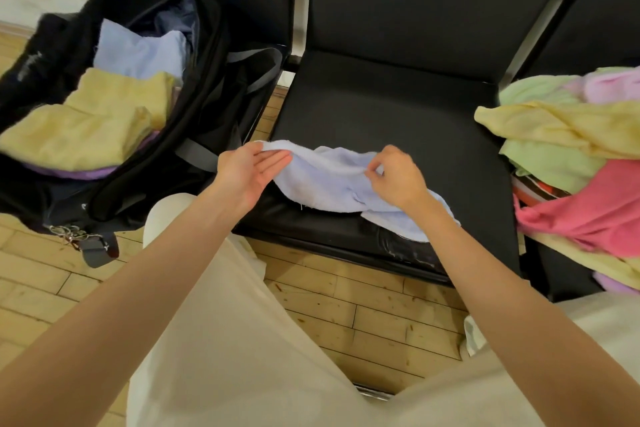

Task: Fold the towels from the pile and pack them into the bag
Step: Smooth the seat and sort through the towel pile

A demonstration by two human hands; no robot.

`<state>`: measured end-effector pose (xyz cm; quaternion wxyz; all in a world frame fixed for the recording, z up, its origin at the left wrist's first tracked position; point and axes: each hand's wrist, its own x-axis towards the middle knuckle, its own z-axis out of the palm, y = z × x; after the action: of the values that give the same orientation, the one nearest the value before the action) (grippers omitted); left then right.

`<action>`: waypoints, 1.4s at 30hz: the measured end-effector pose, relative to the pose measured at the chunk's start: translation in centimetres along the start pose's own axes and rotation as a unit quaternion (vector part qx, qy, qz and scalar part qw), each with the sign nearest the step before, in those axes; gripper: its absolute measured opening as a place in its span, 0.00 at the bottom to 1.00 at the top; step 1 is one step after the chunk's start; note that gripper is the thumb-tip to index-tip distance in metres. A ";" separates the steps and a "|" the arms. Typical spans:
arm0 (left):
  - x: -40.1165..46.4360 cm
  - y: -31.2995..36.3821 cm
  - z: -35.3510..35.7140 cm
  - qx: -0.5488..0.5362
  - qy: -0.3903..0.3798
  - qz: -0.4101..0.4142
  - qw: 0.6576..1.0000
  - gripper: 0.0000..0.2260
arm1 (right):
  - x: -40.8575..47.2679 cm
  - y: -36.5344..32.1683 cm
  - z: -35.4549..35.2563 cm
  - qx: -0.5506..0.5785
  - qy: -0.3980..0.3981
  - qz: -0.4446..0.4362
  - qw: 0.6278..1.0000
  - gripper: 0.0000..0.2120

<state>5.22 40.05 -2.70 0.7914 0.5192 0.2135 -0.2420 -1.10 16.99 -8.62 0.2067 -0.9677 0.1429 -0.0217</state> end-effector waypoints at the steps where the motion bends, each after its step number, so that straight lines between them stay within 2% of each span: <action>1: 0.2 -0.1 -0.1 0.014 0.006 0.007 1.000 0.13 | 0.6 0.0 -0.2 0.017 0.034 0.022 0.999 0.09; 3: 0.5 -0.5 0.0 0.033 0.013 0.013 0.999 0.14 | 1.5 -0.3 -0.2 0.027 0.069 0.044 0.996 0.08; 5: 0.7 -1.0 0.2 0.045 0.018 0.012 0.999 0.12 | 2.1 -0.5 0.3 0.011 0.051 0.039 0.998 0.07; 7: 0.9 -1.5 0.5 0.062 0.020 0.011 0.998 0.11 | 2.1 -0.4 0.9 -0.003 0.019 0.024 1.000 0.10; 9: 1.2 -1.9 0.7 0.080 0.022 0.012 0.997 0.11 | 1.6 0.0 1.2 0.003 0.004 -0.004 1.000 0.13; 13: 1.7 -2.3 0.7 0.084 0.025 0.011 0.996 0.10 | -0.4 1.4 1.0 -0.038 -0.028 -0.083 0.995 0.09; 18: 2.0 -2.5 0.5 0.060 0.044 0.024 0.997 0.11 | -1.2 1.8 0.7 -0.117 -0.080 -0.107 0.984 0.19; 20: 2.1 -2.2 0.4 0.039 0.053 0.038 0.997 0.12 | -1.2 1.5 0.5 -0.138 -0.077 -0.097 0.983 0.18; 23: 1.8 -1.7 0.4 0.028 0.057 0.055 0.996 0.14 | -1.2 1.2 -0.1 -0.172 -0.091 -0.068 0.978 0.10; 25: 1.2 -1.1 0.5 0.013 0.049 0.061 0.997 0.15 | -1.6 1.3 -1.1 -0.135 -0.068 -0.033 0.988 0.08; 27: 0.4 -0.3 1.0 -0.002 0.041 0.066 0.997 0.15 | -2.6 1.5 -2.5 -0.063 -0.008 0.013 0.998 0.08; 31: -1.6 0.8 2.0 0.012 0.020 0.080 0.997 0.11 | -5.0 1.9 -4.8 0.017 0.099 0.074 0.992 0.08; 37: -4.9 1.3 3.5 0.141 -0.052 0.138 0.979 0.06 | -7.2 1.9 -6.9 0.069 0.169 0.130 0.975 0.13; 39: -5.4 1.7 3.7 0.154 -0.057 0.166 0.972 0.07 | -7.8 2.1 -7.7 0.082 0.184 0.132 0.971 0.11; 42: -6.1 2.8 3.8 0.182 -0.049 0.204 0.961 0.06 | -8.7 2.9 -9.5 0.090 0.169 0.085 0.978 0.06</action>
<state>2.43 38.47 4.28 0.7257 0.6743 0.0164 -0.1357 -11.22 13.19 -1.02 0.2672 -0.9117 0.2550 -0.1798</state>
